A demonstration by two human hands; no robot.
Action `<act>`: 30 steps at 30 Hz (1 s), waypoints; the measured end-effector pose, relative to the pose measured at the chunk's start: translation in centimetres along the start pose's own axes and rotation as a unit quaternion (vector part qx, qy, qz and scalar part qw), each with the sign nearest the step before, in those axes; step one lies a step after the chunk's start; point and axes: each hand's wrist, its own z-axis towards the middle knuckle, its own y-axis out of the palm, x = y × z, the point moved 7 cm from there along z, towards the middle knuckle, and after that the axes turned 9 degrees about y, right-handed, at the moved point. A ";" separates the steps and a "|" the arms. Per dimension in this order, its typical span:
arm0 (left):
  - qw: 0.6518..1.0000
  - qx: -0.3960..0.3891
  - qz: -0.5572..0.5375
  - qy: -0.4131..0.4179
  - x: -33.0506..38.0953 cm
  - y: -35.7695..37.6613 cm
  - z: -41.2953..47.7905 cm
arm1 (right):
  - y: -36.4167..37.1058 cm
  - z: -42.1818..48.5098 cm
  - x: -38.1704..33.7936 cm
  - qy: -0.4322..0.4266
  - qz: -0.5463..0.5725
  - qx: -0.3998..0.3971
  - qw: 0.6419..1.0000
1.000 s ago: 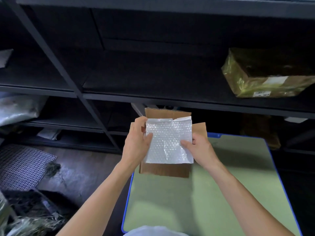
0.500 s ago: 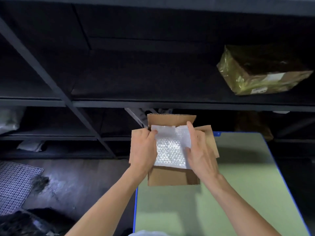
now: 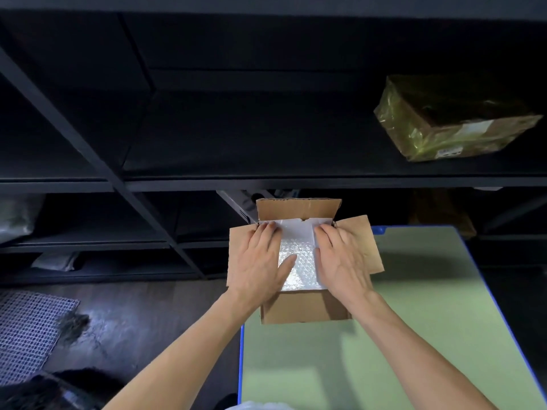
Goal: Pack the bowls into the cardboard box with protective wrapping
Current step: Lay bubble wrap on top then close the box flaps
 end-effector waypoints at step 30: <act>0.968 -0.110 0.146 0.171 -0.8 -0.2 1.0 | -0.6 -0.2 3.1 -0.142 -0.059 -0.197 0.968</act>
